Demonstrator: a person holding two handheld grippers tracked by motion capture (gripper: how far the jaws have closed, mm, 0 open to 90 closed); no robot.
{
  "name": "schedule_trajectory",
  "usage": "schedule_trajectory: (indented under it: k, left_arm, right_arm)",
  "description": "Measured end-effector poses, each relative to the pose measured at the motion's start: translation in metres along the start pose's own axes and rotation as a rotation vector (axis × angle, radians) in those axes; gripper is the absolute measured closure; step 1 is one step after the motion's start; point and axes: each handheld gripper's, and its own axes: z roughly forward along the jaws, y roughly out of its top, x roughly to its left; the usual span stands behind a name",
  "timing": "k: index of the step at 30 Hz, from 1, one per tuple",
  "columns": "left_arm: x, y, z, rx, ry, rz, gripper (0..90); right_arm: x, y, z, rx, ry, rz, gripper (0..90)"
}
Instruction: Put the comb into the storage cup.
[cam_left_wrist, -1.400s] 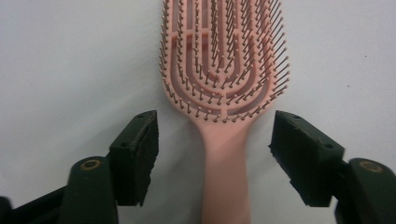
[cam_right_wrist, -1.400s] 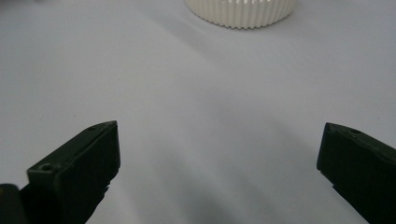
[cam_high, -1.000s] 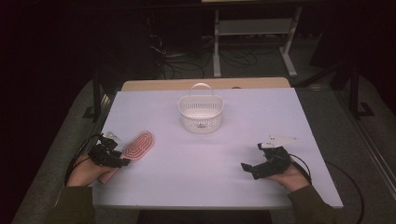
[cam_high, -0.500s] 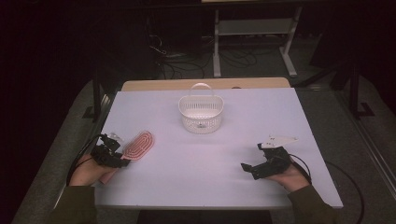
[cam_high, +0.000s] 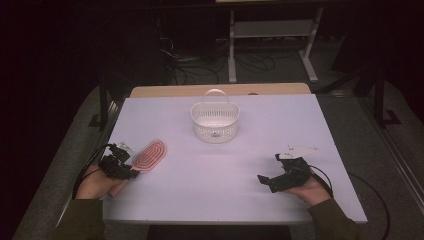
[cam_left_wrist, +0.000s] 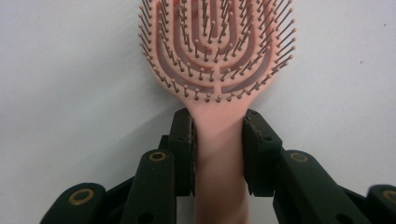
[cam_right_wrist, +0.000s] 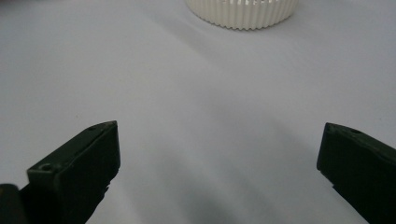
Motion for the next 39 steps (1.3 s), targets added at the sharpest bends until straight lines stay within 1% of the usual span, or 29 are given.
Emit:
schedule_trajectory:
  k: [3, 5, 8, 11, 14, 18, 24, 31, 34, 39]
  left_arm:
    - [-0.0005, -0.0002, 0.0000, -0.001, 0.001, -0.004, 69.6]
    - [-0.0010, 0.0000, -0.0001, 0.003, 0.005, 0.012, 70.0]
    - [-0.0013, -0.0002, -0.0002, 0.001, 0.007, 0.015, 70.3]
    - [-0.0007, -0.0014, -0.0003, -0.011, 0.000, 0.007, 70.4]
    - [-0.0008, -0.0015, -0.0004, -0.012, 0.001, 0.006, 70.5]
    - [-0.0013, -0.0014, -0.0008, -0.013, 0.004, 0.013, 70.5]
    - [0.0026, -0.0028, -0.0016, -0.021, -0.021, 0.007, 70.6]
    - [0.0069, -0.0029, -0.0021, -0.027, -0.052, -0.002, 70.6]
    - [0.0057, -0.0025, -0.0031, -0.035, -0.055, 0.005, 70.6]
    - [0.0022, 0.0009, -0.0083, -0.055, -0.057, 0.024, 70.6]
  right_arm:
    - [-0.0002, -0.0002, -0.0006, -0.002, -0.003, 0.005, 0.0]
    - [0.0007, -0.0003, -0.0017, -0.002, -0.003, -0.002, 0.0]
    - [0.0016, -0.0010, -0.0033, -0.004, -0.004, -0.004, 0.0]
    - [0.0010, -0.0009, -0.0036, -0.007, -0.005, -0.002, 0.0]
    - [0.0007, -0.0007, -0.0030, -0.005, -0.003, -0.002, 0.0]
    - [0.0005, -0.0006, -0.0028, -0.006, -0.003, -0.003, 0.0]
    - [0.0005, -0.0007, -0.0033, -0.009, -0.002, 0.001, 0.0]
    - [-0.0032, 0.0000, -0.0011, -0.008, 0.004, 0.001, 0.0]
    - [-0.0034, -0.0005, -0.0013, -0.005, 0.001, 0.008, 0.0]
    - [-0.0012, -0.0011, -0.0024, -0.006, 0.004, -0.003, 0.0]
